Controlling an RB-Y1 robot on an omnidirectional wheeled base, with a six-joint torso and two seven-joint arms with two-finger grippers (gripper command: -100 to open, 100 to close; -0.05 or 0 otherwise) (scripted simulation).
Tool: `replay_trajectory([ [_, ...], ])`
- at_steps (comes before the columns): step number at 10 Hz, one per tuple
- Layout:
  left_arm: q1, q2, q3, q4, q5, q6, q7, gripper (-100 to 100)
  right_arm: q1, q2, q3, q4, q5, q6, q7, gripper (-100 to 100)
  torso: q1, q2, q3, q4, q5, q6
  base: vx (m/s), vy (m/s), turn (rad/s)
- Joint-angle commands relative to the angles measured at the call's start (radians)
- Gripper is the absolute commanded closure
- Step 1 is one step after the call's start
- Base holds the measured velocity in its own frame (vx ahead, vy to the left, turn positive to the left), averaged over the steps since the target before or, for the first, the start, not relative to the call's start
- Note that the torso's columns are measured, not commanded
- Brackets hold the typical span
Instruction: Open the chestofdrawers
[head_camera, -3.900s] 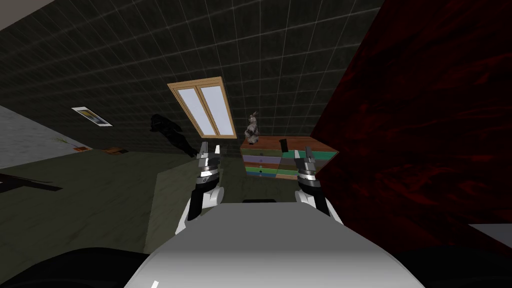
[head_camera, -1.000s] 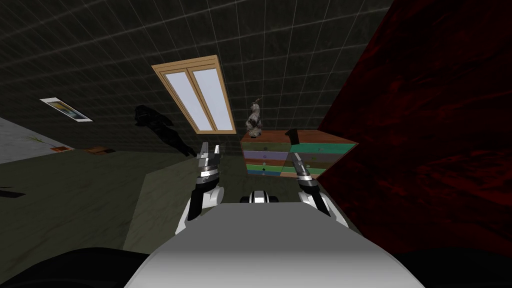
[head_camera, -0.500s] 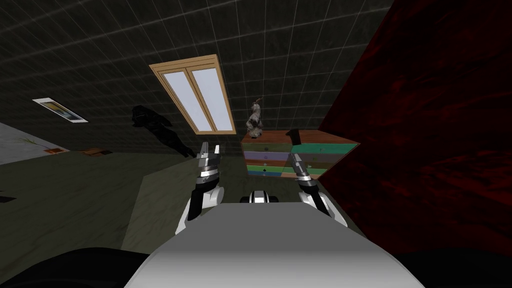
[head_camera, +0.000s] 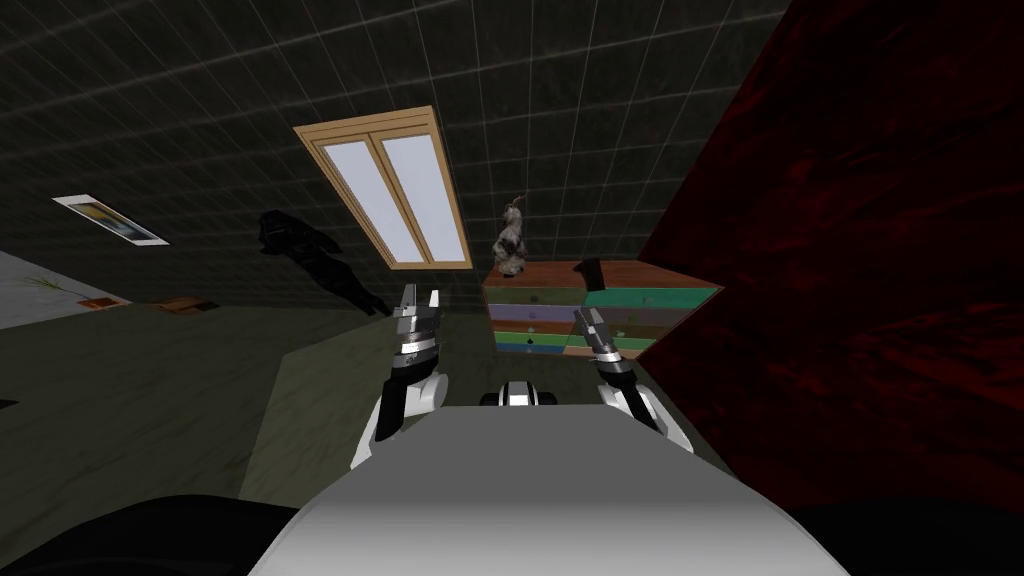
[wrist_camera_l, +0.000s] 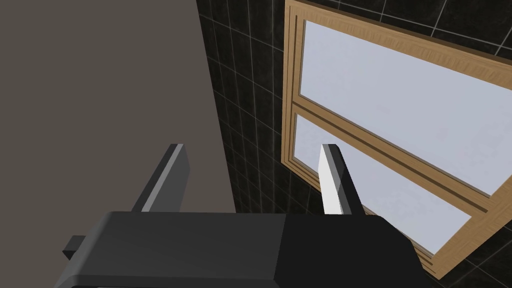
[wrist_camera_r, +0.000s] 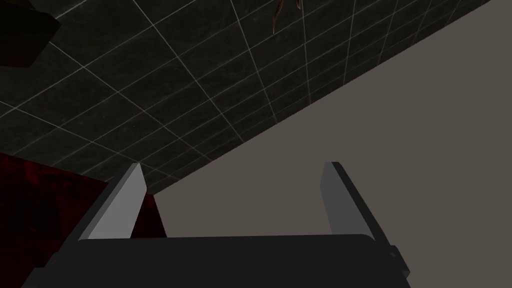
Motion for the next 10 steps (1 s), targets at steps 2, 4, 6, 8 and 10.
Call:
replay_trajectory([
  [2, 0.000, 0.000, 0.000, 0.000, 0.000, 0.000, 0.000, 0, -0.011, -0.009, -0.005, 0.037, 0.014, -0.017, 0.105, -100, 0.000, 0.000, 0.000, 0.000, 0.000, 0.000, 0.038, 0.042, -0.015],
  [4, 0.000, 0.000, 0.000, 0.000, 0.000, 0.000, 0.000, 0, -0.022, -0.017, -0.009, 0.076, 0.028, -0.035, 0.155, -100, -0.003, 0.002, 0.001, 0.001, -0.001, 0.000, 0.020, 0.014, -0.020],
  [6, 0.000, 0.000, 0.000, 0.000, 0.000, 0.000, 0.000, 0, -0.022, -0.017, -0.009, 0.076, 0.028, -0.035, 0.209, -100, 0.001, -0.001, 0.000, 0.000, 0.000, 0.000, 0.039, 0.038, -0.009],
  [8, 0.000, 0.000, 0.000, 0.000, 0.000, 0.000, 0.000, 0, -0.033, -0.025, -0.013, 0.115, 0.041, -0.054, 0.257, -100, -0.002, 0.001, 0.001, 0.000, -0.001, 0.000, 0.020, 0.023, -0.020],
  [10, 0.000, 0.000, 0.000, 0.000, 0.000, 0.000, 0.000, 0, -0.033, -0.025, -0.013, 0.115, 0.041, -0.054, 0.310, -100, 0.000, -0.001, -0.001, 0.000, 0.000, 0.000, 0.039, 0.031, -0.012],
])
